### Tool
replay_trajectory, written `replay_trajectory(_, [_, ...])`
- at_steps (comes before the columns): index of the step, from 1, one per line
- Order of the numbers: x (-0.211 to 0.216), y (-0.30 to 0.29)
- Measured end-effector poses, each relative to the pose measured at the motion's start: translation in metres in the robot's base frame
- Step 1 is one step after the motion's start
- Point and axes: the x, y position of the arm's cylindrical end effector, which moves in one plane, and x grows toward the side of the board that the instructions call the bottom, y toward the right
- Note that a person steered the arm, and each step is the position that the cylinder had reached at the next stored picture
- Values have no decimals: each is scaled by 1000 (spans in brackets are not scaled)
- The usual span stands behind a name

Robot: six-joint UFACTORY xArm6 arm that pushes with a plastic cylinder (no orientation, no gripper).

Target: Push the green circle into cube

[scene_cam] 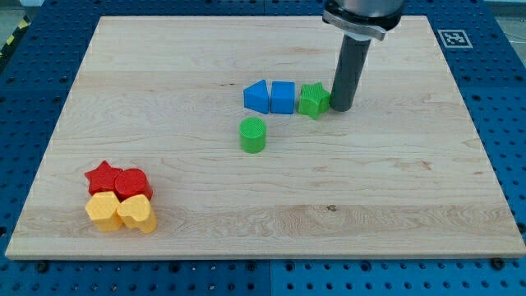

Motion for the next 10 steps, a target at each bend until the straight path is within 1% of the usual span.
replay_trajectory(1, [-2,8])
replay_trajectory(2, [29,63])
replay_trajectory(3, [111,92])
replay_trajectory(4, [188,69])
replay_trajectory(5, [203,-16])
replay_trajectory(6, [198,-86])
replay_trajectory(7, [174,-113])
replay_trajectory(8, [132,-113])
replay_trajectory(9, [102,-114])
replay_trajectory(10, [84,-122])
